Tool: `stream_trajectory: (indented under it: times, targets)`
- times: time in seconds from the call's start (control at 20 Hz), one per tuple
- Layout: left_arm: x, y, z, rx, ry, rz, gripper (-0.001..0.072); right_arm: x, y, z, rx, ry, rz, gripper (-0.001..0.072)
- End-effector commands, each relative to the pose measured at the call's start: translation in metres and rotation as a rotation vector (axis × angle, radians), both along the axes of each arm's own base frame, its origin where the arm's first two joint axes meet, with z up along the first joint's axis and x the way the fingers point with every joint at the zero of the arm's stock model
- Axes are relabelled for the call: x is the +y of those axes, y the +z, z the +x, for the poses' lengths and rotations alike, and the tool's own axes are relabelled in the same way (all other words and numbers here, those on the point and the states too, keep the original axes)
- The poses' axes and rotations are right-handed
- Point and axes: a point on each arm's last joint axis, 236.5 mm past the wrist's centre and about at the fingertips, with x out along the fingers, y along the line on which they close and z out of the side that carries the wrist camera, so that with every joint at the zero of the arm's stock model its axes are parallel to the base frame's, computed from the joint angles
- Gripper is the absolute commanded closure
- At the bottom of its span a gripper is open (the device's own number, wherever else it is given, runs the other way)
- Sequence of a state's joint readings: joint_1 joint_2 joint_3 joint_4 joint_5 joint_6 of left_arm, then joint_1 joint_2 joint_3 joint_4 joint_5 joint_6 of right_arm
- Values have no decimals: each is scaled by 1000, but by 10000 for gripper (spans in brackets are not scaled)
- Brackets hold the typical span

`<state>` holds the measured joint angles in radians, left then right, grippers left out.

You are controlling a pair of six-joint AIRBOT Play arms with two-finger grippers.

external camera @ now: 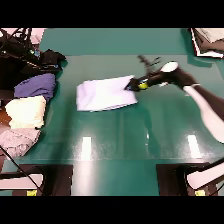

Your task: Fold the shirts.

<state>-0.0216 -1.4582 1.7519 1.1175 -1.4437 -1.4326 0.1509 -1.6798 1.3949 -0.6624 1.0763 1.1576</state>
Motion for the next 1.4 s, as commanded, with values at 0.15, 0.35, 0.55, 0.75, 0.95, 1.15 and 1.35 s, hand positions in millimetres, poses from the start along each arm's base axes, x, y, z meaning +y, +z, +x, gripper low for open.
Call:
stream_trajectory:
  times: [0.15, 0.35, 0.55, 0.75, 0.95, 1.15, 1.35]
  targets:
    - [0, 1, 3, -12, 6, -2, 686, -270, 38, -18, -127, -589, -195, 693]
    - [-2, 4, 6, -21, 16, -16, 686, -425, 39, -89, -114, -1024, -261, 693]
    - [-19, 5, 2, -27, -19, -20, 686, -496, 11, -157, -12, -1244, -268, 693]
    - [-35, 7, 2, -45, -48, -26, 686, -508, -16, -192, 116, -1266, -310, 693]
    - [-36, 8, 2, -49, -48, -30, 686, -505, -25, -226, 224, -1199, -445, 474]
    - [-36, 8, 2, -52, -55, -27, 686, -510, -22, -276, 349, -1151, -639, 206]
    - [-36, 10, 6, -68, -47, -30, 685, -508, 14, -266, 269, -1306, -614, 207]
